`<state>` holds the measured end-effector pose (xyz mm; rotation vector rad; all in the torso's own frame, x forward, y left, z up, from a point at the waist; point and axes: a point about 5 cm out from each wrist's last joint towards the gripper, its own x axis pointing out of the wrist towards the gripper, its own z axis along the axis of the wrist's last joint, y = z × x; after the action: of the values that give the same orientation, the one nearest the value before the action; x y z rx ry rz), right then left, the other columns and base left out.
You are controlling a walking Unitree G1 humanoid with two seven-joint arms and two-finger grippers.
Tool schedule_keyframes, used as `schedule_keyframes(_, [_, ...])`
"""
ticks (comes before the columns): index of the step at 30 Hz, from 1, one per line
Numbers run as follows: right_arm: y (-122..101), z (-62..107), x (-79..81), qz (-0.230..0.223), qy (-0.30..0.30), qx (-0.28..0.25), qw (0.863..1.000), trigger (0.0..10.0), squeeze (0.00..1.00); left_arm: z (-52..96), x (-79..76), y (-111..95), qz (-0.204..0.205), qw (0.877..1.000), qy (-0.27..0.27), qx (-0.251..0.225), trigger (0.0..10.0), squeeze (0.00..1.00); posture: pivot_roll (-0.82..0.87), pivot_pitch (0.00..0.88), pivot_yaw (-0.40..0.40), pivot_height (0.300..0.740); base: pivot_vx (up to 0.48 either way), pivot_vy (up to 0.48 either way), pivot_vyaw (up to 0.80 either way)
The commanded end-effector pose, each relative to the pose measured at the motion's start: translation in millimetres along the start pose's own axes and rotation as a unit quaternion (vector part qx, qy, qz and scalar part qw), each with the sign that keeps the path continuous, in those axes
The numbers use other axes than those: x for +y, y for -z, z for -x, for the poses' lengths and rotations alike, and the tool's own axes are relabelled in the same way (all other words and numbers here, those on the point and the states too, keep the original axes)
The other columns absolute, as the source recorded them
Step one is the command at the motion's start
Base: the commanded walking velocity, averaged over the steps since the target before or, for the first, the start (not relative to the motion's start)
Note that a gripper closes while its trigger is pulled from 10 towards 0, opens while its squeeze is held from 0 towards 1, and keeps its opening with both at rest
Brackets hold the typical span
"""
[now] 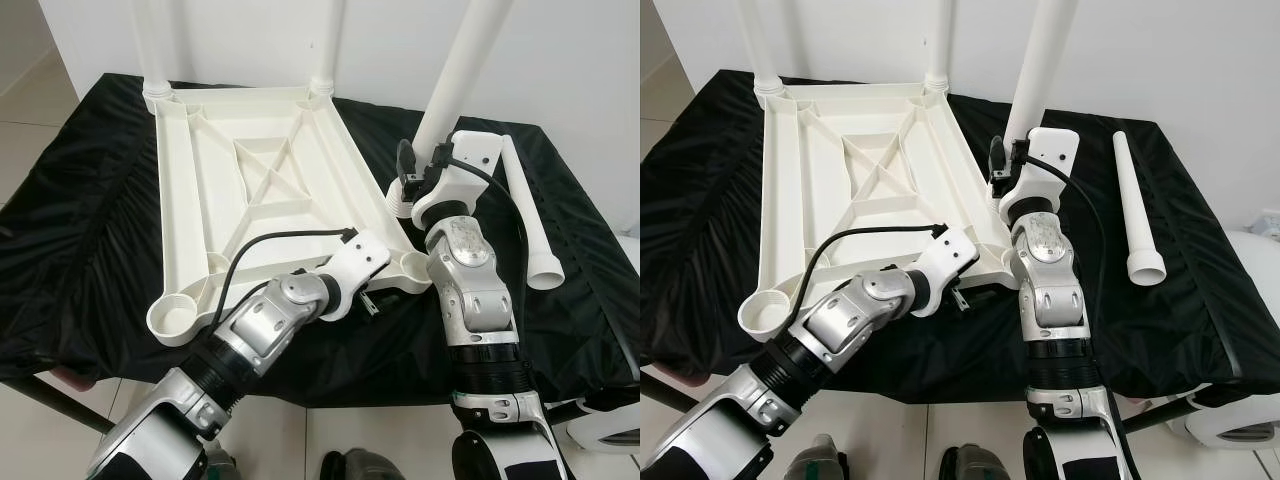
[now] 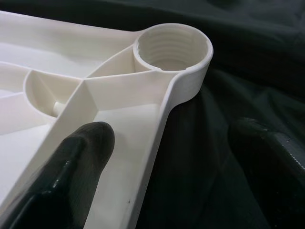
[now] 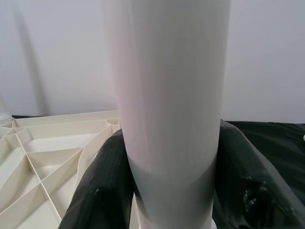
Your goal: Building children table
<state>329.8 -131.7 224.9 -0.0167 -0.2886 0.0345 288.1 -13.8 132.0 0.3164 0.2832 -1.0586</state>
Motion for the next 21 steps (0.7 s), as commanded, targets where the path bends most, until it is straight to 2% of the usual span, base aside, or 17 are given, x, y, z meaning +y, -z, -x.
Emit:
schedule_keyframes(1, [-2.6, -0.3, -0.7, 0.004, 0.001, -0.010, 1.000, 10.0, 0.00, -2.7, -10.1, -0.2, -0.018, 0.995, 0.094, 0.009, 10.0, 0.00, 0.02, 0.000, -0.062, 0.740, 0.000, 0.000, 0.00])
schedule_keyframes(6, [-3.0, -0.5, -0.9, 0.005, 0.002, -0.011, 1.000, 10.0, 0.00, -6.5, -10.6, 5.3, -0.030, 0.994, 0.104, 0.035, 10.0, 0.00, 0.02, 0.000, -0.061, 0.740, 0.000, 0.000, 0.00])
schedule_keyframes(7, [-3.1, -0.5, -0.9, 0.005, 0.003, -0.011, 1.000, 10.0, 0.00, -7.5, -9.4, 6.9, -0.029, 0.993, 0.102, 0.044, 2.8, 0.00, 0.02, 0.000, -0.056, 0.740, 0.000, 0.000, 0.00])
schedule_keyframes(10, [-3.1, -0.4, -1.3, 0.006, 0.005, -0.012, 1.000, 10.0, 0.00, -8.0, -8.4, 9.3, -0.031, 0.993, 0.103, 0.055, 2.8, 0.00, 0.02, 0.000, -0.056, 0.740, 0.000, 0.000, 0.00])
schedule_keyframes(11, [-3.0, -0.3, -2.1, 0.007, 0.007, -0.012, 1.000, 10.0, 0.00, -8.3, -7.7, 11.7, -0.031, 0.992, 0.105, 0.064, 5.0, 0.00, 0.02, 0.000, -0.054, 0.740, 0.000, 0.000, 0.00])
schedule_keyframes(12, [-3.0, -0.3, -2.9, 0.008, 0.008, -0.012, 1.000, 10.0, 0.00, -8.4, -7.0, 12.8, -0.033, 0.991, 0.107, 0.070, 4.7, 0.00, 0.02, 0.000, -0.052, 0.740, 0.000, 0.000, 0.00])
schedule_keyframes(13, [-3.2, -0.1, -3.6, 0.010, 0.010, -0.012, 1.000, 10.0, 0.00, -8.3, -5.9, 13.1, -0.036, 0.991, 0.107, 0.072, 9.9, 0.00, 0.01, 0.001, -0.051, 0.740, 0.000, 0.000, 0.00])
schedule_keyframes(21, [-3.3, 0.3, -5.0, 0.012, 0.013, -0.013, 1.000, 10.0, 0.00, -8.8, -1.8, 11.5, -0.039, 0.991, 0.102, 0.072, 9.9, 0.00, 0.01, 0.004, -0.048, 0.740, 0.000, 0.000, 0.00])
